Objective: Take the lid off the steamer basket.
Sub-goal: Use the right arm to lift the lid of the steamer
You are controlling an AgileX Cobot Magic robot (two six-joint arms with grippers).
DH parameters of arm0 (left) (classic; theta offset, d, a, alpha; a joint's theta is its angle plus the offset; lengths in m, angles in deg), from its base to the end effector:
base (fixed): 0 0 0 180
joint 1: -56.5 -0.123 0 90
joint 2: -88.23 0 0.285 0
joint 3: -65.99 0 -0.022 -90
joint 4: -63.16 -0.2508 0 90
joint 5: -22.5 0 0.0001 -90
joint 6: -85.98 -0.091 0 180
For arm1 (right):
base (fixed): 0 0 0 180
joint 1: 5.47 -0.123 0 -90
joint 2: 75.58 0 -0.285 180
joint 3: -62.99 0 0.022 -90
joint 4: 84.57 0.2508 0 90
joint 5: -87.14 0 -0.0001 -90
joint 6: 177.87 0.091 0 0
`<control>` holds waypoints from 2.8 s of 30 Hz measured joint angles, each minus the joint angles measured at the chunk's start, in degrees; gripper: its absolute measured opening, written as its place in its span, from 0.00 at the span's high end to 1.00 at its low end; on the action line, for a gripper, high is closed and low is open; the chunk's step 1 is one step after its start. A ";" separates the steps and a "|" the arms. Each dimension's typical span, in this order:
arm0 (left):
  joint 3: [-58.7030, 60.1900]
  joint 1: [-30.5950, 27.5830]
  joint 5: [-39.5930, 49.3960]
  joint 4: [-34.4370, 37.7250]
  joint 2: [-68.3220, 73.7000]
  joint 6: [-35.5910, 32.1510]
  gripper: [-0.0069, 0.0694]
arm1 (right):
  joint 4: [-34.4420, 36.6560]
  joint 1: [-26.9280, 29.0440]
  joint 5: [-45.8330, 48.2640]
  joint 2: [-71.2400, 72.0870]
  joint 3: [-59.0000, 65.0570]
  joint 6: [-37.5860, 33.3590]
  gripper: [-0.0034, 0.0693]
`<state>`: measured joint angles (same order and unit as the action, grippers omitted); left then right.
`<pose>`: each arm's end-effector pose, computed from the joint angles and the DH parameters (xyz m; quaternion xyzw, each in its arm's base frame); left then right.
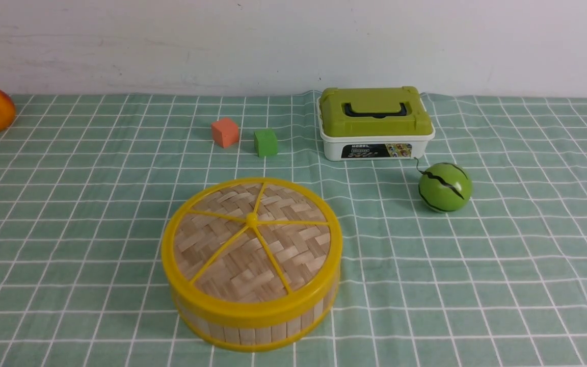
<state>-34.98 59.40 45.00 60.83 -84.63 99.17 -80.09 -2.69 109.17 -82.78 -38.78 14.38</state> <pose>0.0522 -0.0012 0.1679 -0.0622 0.8100 -0.0645 0.5796 0.0523 0.0001 0.1733 0.1257 0.7960 0.0819 0.5864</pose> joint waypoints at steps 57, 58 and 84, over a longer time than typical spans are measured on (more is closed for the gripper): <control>0.00 0.00 0.00 0.00 0.00 0.00 0.60 | -3.52 -39.47 49.66 -100.98 -107.69 -26.40 0.94; 0.00 0.00 0.00 0.00 0.00 0.00 0.60 | -3.52 -39.47 49.66 -101.47 -108.14 -26.40 0.94; 0.00 0.00 0.00 0.00 0.00 0.00 0.60 | 3.57 -43.90 45.71 -131.84 -129.80 -18.27 0.42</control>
<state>-34.98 59.40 45.00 60.83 -84.63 99.17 -76.52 -46.59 154.88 -214.62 -168.58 -3.88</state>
